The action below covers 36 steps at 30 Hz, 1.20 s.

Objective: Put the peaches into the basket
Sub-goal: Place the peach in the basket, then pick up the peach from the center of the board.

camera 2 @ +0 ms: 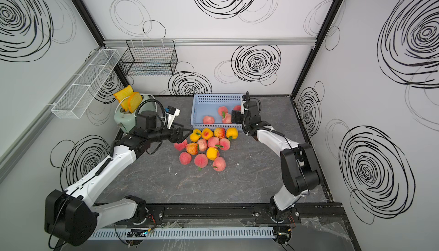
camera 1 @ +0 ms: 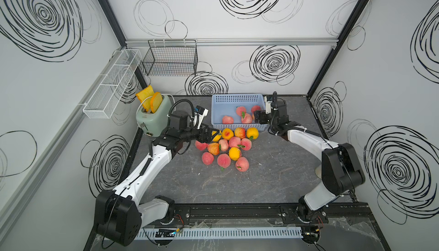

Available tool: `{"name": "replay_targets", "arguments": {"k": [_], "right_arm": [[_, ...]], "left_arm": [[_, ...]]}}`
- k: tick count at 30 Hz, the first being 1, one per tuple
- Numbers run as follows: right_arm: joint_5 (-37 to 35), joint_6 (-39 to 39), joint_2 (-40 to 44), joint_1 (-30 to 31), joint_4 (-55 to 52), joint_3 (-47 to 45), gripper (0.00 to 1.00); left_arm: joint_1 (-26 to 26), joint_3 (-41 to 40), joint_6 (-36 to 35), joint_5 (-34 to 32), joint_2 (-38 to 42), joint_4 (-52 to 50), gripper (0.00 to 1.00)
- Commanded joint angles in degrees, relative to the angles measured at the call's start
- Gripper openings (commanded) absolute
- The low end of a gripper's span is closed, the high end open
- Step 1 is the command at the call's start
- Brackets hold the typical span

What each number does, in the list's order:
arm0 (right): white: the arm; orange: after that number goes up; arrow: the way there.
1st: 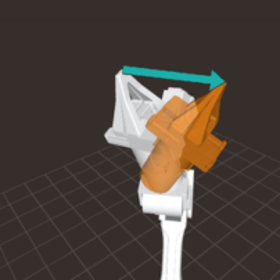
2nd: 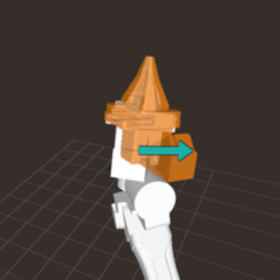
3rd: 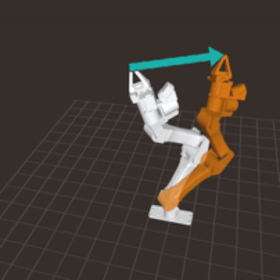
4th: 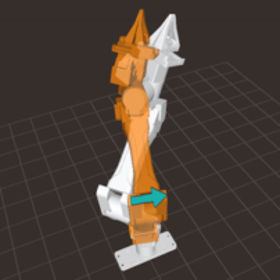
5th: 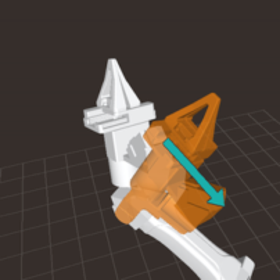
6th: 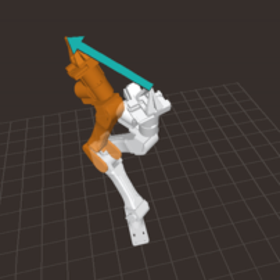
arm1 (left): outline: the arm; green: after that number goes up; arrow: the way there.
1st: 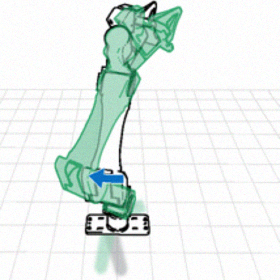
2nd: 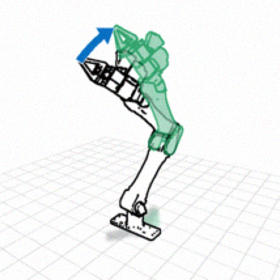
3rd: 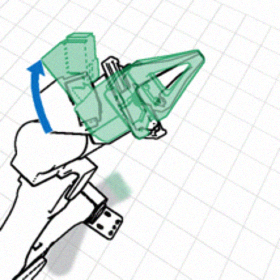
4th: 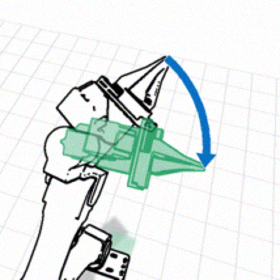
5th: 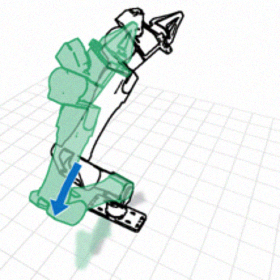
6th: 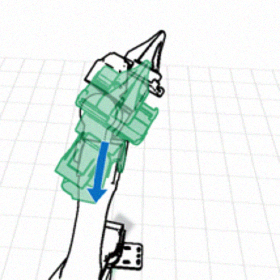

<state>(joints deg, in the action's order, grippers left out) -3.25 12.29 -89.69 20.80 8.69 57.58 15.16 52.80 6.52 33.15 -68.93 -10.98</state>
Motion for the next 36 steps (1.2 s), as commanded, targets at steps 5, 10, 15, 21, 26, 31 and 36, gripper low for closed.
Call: {"name": "replay_targets", "arguments": {"k": [5,10,15,21,26,31,36], "right_arm": [[2.1,-0.3,16.3,0.8,10.7,-21.6,0.92],[6.8,2.5,26.6,1.1,15.2,-32.5,0.91],[9.3,3.6,31.7,4.1,18.5,-41.3,0.91],[8.4,1.8,35.0,7.4,19.7,-45.0,0.91],[9.7,2.1,34.0,8.2,21.1,-44.9,0.9],[8.1,2.0,33.4,9.0,22.5,-45.3,0.9],[8.0,1.9,33.5,9.2,22.2,-45.2,0.9]], "left_arm": [[-0.7,-1.3,0.8,-9.8,0.6,3.2,0.85],[-0.7,-1.1,1.6,-15.1,-0.1,1.5,0.86],[-0.2,-1.8,5.4,-19.8,0.0,-2.8,0.89],[2.4,-2.0,7.1,-23.5,-2.6,-9.1,0.9],[2.8,-3.0,8.6,-25.3,-6.1,-11.5,0.88],[2.7,-3.6,10.8,-27.7,-9.1,-9.7,0.9],[2.0,-3.1,10.8,-31.3,-12.6,-8.7,0.94]]}}
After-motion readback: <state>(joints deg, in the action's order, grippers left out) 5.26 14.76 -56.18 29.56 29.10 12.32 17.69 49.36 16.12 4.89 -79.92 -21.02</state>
